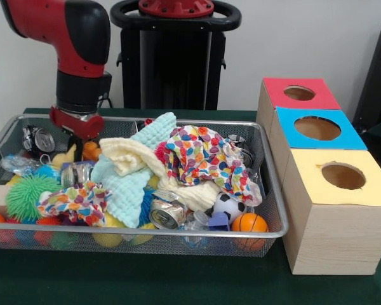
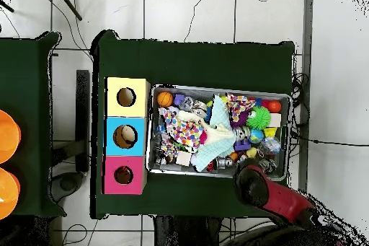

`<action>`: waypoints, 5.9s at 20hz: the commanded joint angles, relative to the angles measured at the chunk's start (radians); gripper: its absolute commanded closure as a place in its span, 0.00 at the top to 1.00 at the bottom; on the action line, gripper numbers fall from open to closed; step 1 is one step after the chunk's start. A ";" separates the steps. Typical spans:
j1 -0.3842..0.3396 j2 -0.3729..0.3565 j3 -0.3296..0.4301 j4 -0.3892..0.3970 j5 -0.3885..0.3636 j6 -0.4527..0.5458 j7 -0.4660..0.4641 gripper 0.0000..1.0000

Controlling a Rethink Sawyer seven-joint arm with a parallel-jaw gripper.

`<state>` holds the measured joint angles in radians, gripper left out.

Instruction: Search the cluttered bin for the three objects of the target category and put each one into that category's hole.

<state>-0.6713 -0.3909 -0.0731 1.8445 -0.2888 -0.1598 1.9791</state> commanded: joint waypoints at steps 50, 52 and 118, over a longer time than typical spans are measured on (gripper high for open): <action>0.293 -0.430 -0.095 0.108 0.209 0.614 0.215 0.00; 0.334 -0.468 -0.129 0.133 0.232 0.654 0.242 0.00; 1.209 -0.314 -0.251 0.236 0.998 0.588 1.040 0.00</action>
<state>0.5250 -0.7516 -0.3278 2.2289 0.6530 0.2855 2.7072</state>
